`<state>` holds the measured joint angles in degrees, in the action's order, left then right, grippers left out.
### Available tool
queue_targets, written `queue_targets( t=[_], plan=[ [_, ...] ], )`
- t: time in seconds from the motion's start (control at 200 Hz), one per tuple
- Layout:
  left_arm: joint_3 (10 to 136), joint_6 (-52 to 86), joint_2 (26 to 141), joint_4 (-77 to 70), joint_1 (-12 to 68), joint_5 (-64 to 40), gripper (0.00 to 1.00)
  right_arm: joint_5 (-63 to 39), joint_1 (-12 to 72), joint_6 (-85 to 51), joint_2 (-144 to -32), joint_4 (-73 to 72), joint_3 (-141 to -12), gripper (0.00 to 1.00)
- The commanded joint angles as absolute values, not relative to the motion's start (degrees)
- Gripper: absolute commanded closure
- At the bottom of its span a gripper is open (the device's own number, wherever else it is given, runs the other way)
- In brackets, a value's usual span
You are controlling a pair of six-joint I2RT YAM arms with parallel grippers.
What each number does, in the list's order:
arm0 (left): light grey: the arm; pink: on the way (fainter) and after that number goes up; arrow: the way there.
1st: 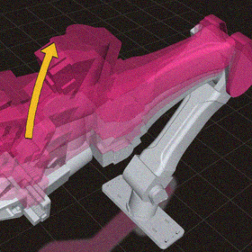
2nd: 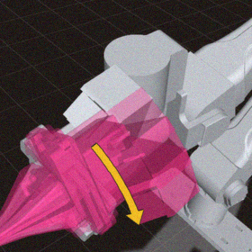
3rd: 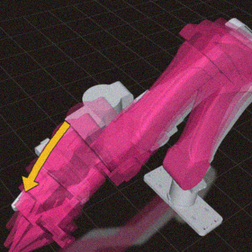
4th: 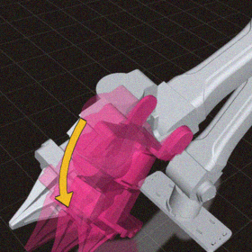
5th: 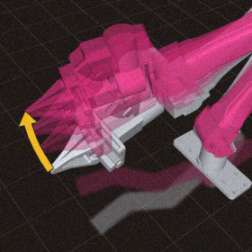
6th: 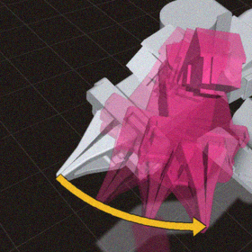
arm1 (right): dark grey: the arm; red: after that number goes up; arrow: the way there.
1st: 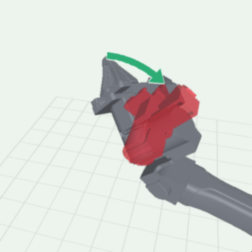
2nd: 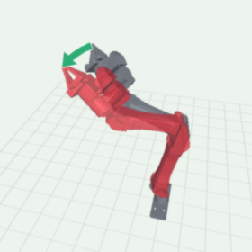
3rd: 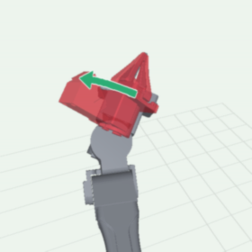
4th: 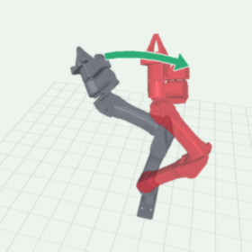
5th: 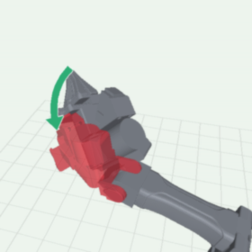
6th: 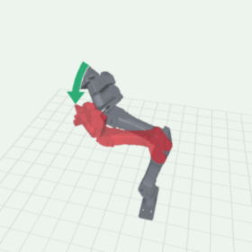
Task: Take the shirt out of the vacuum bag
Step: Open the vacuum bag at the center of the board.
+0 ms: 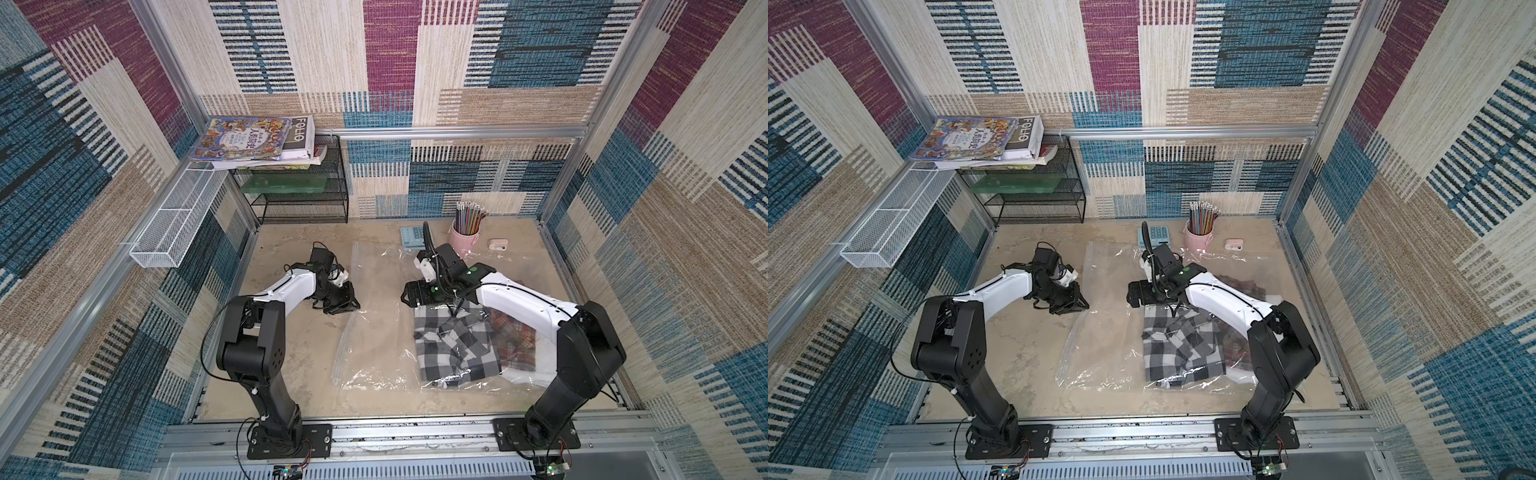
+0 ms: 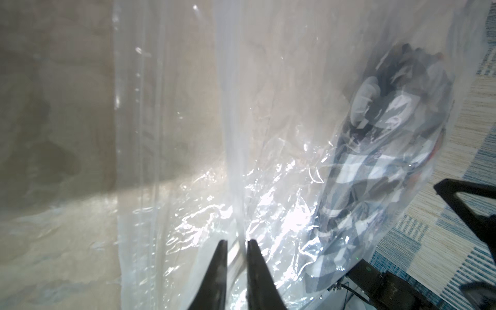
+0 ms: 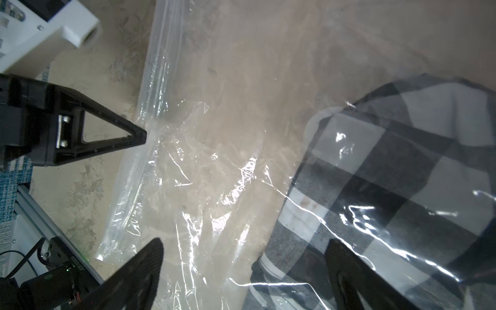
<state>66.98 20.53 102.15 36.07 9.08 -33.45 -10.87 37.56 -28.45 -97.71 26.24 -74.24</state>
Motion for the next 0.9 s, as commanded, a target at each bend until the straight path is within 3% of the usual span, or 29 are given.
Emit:
queue_targets(
  t=[0.0, 0.135, 0.33, 0.461, 0.896],
  plan=[
    [66.67, 18.36, 101.9, 36.52, 9.39, -37.42, 0.94, -14.9, 37.53, -27.72, -100.29, 25.63, -78.97, 0.04],
    [64.83, 17.67, 98.84, 35.73, 9.45, -38.27, 0.98, -22.58, 38.27, -28.35, -107.92, 29.1, -90.76, 0.02],
    [61.25, 17.49, 93.8, 32.65, 10.17, -38.94, 0.97, -23.63, 42.83, -27.35, -121.05, 41.28, -111.4, 0.0],
    [59.85, 17.93, 92.62, 31.27, 10.28, -38.84, 0.97, -23.82, 44.41, -27.87, -127.59, 46.39, -119.63, 0.05],
    [59.08, 17.12, 89.53, 28.5, 11.42, -40.11, 0.97, -21.76, 47.66, -28.45, -132.59, 49.89, -120.86, 0.07]
  ],
)
